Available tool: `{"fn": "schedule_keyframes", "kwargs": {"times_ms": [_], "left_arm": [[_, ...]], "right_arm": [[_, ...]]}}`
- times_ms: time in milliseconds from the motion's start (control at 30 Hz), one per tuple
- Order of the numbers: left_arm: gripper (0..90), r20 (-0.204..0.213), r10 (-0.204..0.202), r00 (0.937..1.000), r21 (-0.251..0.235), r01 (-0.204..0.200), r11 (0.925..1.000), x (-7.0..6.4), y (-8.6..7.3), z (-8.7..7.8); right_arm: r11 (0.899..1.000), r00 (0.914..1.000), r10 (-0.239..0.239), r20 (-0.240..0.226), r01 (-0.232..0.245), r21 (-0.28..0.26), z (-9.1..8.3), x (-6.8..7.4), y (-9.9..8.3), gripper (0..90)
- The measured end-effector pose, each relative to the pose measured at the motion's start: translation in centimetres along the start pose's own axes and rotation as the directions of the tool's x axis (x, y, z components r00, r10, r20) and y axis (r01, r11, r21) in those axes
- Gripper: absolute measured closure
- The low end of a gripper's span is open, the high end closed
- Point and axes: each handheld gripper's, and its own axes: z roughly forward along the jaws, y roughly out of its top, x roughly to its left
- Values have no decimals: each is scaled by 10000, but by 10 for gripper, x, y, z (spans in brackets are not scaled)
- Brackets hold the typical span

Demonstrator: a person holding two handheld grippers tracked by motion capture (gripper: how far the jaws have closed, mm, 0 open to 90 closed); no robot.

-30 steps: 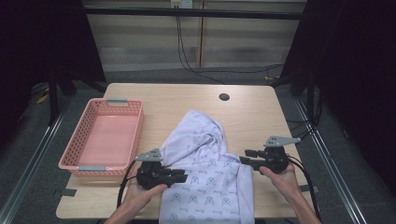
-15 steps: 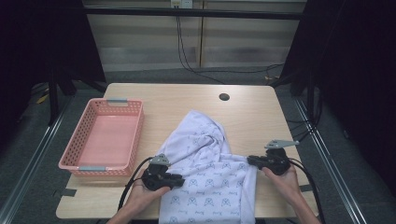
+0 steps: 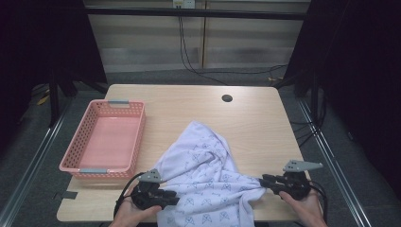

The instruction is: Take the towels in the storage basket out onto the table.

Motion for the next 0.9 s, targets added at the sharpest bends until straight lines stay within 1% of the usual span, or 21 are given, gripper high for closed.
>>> {"fn": "schedule_keyframes", "kwargs": {"times_ms": [33,100,133,167,200,233,300,367,400,467,500,533,567,600,633,667,733,767,800,867,900], "left_arm": [[688,-127,121,9998,-191,-123,9997,2,8,2],[689,-107,-160,9998,-558,154,9983,9,18,8],[695,-77,-236,9997,-598,231,9979,13,21,12],[696,-270,-227,9994,-590,211,9980,19,26,17],[696,-419,-259,9988,-592,234,9980,22,28,20],[696,-498,-371,9981,-570,343,9978,27,30,23],[694,-641,-526,9966,-531,492,9974,34,33,28],[689,-704,-370,9968,-391,343,9986,35,35,32],[687,-733,-251,9970,-347,226,9991,34,35,33],[675,-630,-128,9979,-164,118,9998,30,33,36],[667,-562,-48,9984,-90,43,10000,28,32,37],[660,-605,76,9981,7,-76,10000,26,30,37],[656,-733,166,9972,18,-165,9999,24,28,36],[652,-731,169,9972,56,-165,9998,24,27,35],[652,-687,151,9975,147,-142,9998,24,25,35],[652,-774,173,9969,263,-153,9995,24,24,36],[647,-818,276,9963,305,-252,9992,23,20,36],[646,-867,322,9957,393,-289,9988,22,21,36],[645,-945,409,9947,398,-373,9985,21,20,36],[643,-1086,507,9928,454,-460,9979,18,20,36],[644,-1060,590,9926,474,-543,9974,17,19,36]], "right_arm": [[9999,10000,67,-24,-67,-136,5,0,7,670],[9995,9995,-190,-254,183,-253,21,-2,24,641],[9993,9994,-275,-196,269,-266,30,-4,31,626],[9994,9985,-319,-440,314,-132,49,-10,42,601],[9994,9985,-319,-440,314,-132,49,-10,42,601],[9997,9986,-226,-469,222,-85,56,-11,45,589],[9993,9981,-267,-552,281,263,78,-15,51,568],[9972,9976,-362,-592,399,630,98,-14,55,562],[9956,9972,-535,-519,572,741,104,-13,56,574],[9913,9967,-787,-220,806,1039,114,-8,58,757],[9914,9964,-845,-116,853,991,115,-8,59,837],[9927,9974,-703,-138,713,977,113,-9,59,888],[9934,9972,-733,117,720,895,108,-9,59,893],[9956,9974,-687,198,673,658,98,-11,58,895],[9978,9974,-546,466,528,391,80,-15,56,896],[9978,9974,-546,466,528,391,80,-15,56,896],[9994,9971,-336,677,332,72,58,-23,49,897],[9999,9968,-148,788,152,-51,47,-26,44,897],[9999,9932,-125,1153,134,-75,33,-31,36,897],[9988,9894,385,1399,-337,-366,15,-40,22,897],[9984,9826,561,1773,-530,-218,-2,-48,7,896]]}}
